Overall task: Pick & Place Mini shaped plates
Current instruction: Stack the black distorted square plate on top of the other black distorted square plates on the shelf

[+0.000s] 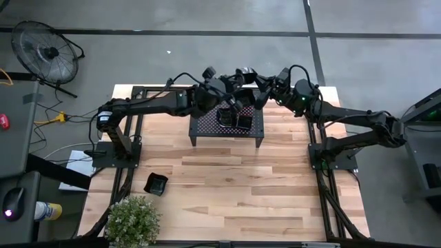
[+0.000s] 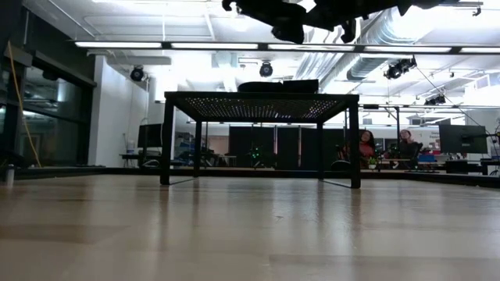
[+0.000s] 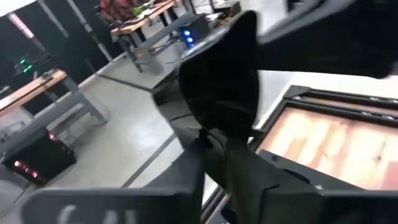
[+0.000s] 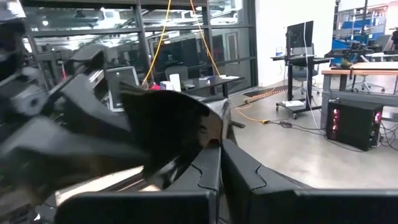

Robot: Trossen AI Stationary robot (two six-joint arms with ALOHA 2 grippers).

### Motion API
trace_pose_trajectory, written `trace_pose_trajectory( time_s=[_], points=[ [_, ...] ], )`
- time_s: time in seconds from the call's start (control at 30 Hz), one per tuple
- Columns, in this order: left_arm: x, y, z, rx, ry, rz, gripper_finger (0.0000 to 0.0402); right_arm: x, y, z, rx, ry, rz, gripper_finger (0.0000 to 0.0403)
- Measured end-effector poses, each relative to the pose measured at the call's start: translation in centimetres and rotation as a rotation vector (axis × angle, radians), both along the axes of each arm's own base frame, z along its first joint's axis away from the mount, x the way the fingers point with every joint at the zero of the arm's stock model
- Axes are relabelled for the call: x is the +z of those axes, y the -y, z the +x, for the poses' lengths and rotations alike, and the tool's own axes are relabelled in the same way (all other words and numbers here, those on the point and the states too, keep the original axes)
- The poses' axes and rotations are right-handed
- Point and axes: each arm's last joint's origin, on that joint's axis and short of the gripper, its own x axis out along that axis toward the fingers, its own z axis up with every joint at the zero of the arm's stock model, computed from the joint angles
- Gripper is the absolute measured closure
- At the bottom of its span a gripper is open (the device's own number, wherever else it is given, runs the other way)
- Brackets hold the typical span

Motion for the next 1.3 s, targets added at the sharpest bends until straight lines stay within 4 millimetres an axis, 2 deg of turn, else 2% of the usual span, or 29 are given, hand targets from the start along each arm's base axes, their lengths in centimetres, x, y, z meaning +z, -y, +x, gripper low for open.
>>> trace_pose_trajectory(
  time_s=[0.23,0.43,0.77,1.1,1.3],
  points=[
    [-0.1,0.0,0.0,-0.011,-0.02,0.01,0.0262,-0.1,0.2,0.0,0.011,-0.004,0.001,0.0403],
    [0.0,-0.1,-0.1,0.042,-0.046,0.051,0.0222,-0.4,0.2,0.1,0.028,-0.034,0.011,0.0403],
    [-0.1,-0.2,-0.3,0.082,-0.11,0.088,0.0215,-0.5,0.5,-0.1,0.025,-0.046,0.022,0.0403],
    [1.1,-0.1,-2.1,0.12,-0.138,0.099,0.0215,-0.7,1.0,-0.3,0.018,-0.05,0.04,0.0402],
    [2.2,0.0,-4.4,0.189,-0.191,0.115,0.0215,-0.8,1.0,-0.3,0.017,-0.051,0.062,0.0402]
  ],
)
